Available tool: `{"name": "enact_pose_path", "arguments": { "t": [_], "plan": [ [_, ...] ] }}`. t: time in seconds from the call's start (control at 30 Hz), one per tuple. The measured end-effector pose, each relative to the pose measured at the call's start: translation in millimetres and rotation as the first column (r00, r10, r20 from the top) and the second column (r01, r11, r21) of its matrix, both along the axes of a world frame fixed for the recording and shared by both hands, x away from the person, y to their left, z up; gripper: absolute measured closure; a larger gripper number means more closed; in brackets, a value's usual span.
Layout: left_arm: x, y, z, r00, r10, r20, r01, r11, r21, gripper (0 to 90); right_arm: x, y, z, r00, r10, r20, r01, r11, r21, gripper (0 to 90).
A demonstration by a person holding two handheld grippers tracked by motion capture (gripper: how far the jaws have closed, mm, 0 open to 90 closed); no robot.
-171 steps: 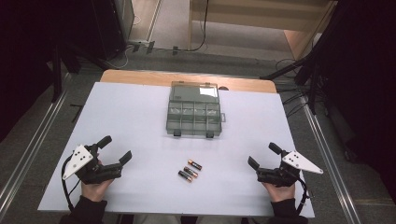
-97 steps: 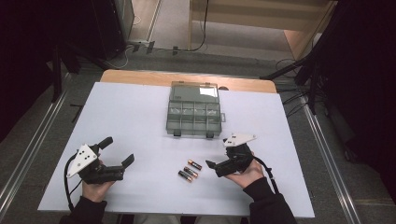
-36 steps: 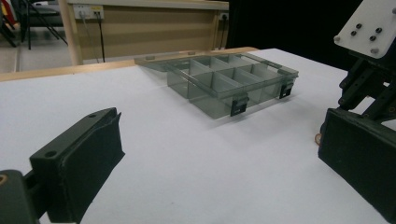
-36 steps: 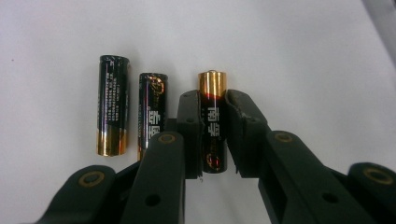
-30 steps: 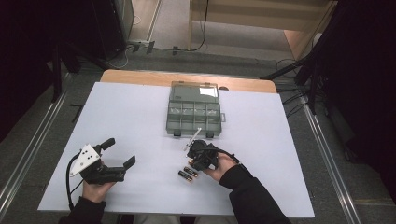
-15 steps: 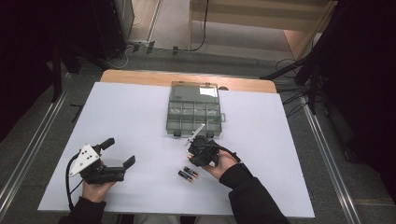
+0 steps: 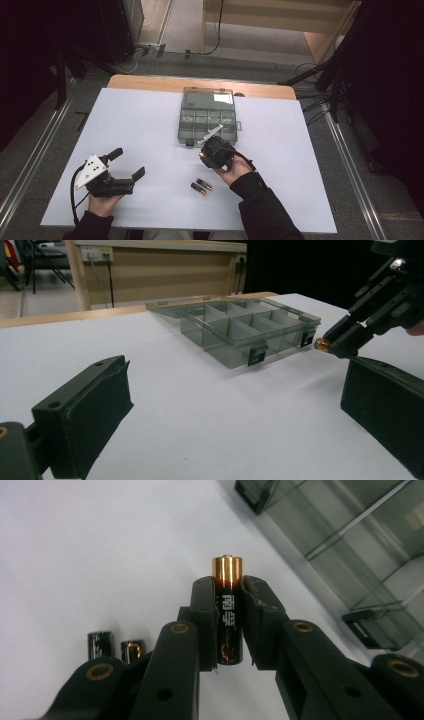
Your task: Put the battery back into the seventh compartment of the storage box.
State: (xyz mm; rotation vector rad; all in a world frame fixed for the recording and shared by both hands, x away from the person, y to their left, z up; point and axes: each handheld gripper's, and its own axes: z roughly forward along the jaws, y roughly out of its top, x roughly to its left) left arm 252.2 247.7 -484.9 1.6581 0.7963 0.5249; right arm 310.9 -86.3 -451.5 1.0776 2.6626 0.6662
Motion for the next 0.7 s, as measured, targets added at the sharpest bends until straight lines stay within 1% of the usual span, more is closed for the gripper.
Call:
{"name": "enact_pose_path", "arguments": {
  "t": [0.13,0.17,0.2,0.37,0.4,0.43,0.47,0.53,0.57,0.6,0.63,0.67,0.7],
  "plan": [
    [0.2,-0.1,-0.2,1.0,-0.003,-0.001,0.003,1.0,0.002,0.0,4.0,-0.9,1.3,0.9995,-0.029,0.017,0.028,0.9995,0.014,77.4],
    [0.3,-0.1,-0.2,1.0,-0.003,-0.001,0.003,1.0,0.003,0.0,6.4,-1.3,0.8,0.9973,-0.064,0.035,0.064,0.9979,0.004,77.3],
    [0.0,0.0,-0.1,1.0,-0.002,-0.001,0.002,1.0,0.004,0.0,7.2,-1.5,0.7,0.9964,-0.076,0.038,0.076,0.9971,0.001,77.3],
    [-0.7,-1.4,-0.5,1.0,-0.003,0.006,0.003,0.9998,0.018,0.0,13.5,-4.3,0.8,0.9887,-0.141,0.05,0.14,0.9896,0.035,77.3],
    [-0.7,-1.4,-0.5,1.0,-0.003,0.006,0.003,0.9998,0.018,0.0,13.5,-4.3,0.8,0.9887,-0.141,0.05,0.14,0.9896,0.035,77.3],
    [-0.9,-1.9,-0.6,1.0,-0.003,0.004,0.003,0.9998,0.02,0.0,15.6,-5.6,1.0,0.9863,-0.155,0.056,0.152,0.9873,0.045,77.4],
    [-1.0,-1.9,-0.6,1.0,-0.005,0.006,0.005,0.9997,0.024,0.0,19.4,-8.3,1.9,0.9819,-0.179,0.062,0.175,0.9824,0.065,77.3],
    [-1.1,-1.9,-0.7,1.0,-0.005,0.005,0.005,0.9997,0.024,0.0,21.8,-9.7,2.4,0.9789,-0.192,0.068,0.187,0.979,0.082,77.3],
    [-1.1,-1.9,-0.7,1.0,-0.005,0.005,0.005,0.9997,0.024,0.0,21.8,-9.7,2.4,0.9789,-0.192,0.068,0.187,0.979,0.082,77.3],
    [-1.1,-1.7,-0.7,1.0,-0.004,0.006,0.004,0.9997,0.024,0.0,26.5,-11.0,2.8,0.9739,-0.211,0.083,0.203,0.9743,0.097,77.3],
    [-1.3,-1.6,-0.7,1.0,-0.003,0.008,0.003,0.9997,0.023,0.0,27.9,-11.2,2.9,0.9719,-0.218,0.087,0.21,0.9727,0.1,77.3],
    [-1.3,-1.6,-0.7,1.0,-0.003,0.008,0.003,0.9997,0.023,0.0,27.9,-11.2,2.9,0.9719,-0.218,0.087,0.21,0.9727,0.1,77.3],
    [-1.6,-1.3,-0.7,0.9999,0.0,0.012,0.0,0.9998,0.021,0.0,31.1,-11.5,2.9,0.9673,-0.236,0.093,0.225,0.9674,0.117,77.3]
  ]
}}
